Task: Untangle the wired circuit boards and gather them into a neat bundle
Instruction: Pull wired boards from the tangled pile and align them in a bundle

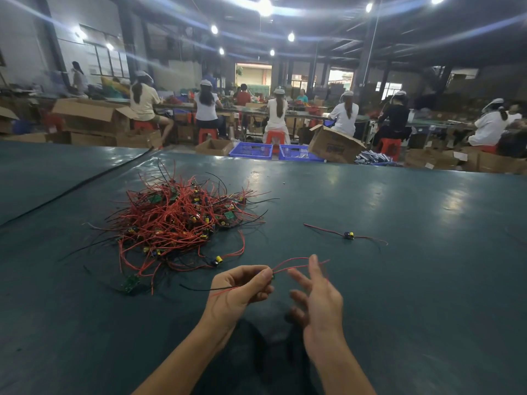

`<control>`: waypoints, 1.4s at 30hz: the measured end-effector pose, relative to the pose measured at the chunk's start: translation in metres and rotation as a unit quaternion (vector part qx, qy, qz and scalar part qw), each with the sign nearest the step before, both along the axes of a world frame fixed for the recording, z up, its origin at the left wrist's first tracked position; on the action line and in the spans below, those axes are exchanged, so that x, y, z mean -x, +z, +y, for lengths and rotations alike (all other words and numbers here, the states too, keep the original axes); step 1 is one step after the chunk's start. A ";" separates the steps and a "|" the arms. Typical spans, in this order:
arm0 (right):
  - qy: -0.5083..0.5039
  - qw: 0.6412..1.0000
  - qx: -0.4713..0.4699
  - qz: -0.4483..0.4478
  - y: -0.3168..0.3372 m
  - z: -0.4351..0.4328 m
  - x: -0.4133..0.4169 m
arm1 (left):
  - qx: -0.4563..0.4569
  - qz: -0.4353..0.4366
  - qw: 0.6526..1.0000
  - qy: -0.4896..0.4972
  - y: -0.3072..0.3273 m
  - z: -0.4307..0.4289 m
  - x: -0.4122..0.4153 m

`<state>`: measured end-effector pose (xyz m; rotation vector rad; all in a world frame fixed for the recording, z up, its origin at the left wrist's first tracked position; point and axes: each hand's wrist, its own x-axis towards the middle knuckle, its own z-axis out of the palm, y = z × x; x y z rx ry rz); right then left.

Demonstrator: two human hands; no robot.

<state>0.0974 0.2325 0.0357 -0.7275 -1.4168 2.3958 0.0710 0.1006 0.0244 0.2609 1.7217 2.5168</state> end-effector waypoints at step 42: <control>-0.127 0.879 -0.458 -0.027 0.001 0.101 0.004 | 0.589 0.305 0.724 0.190 -0.013 -0.031 0.025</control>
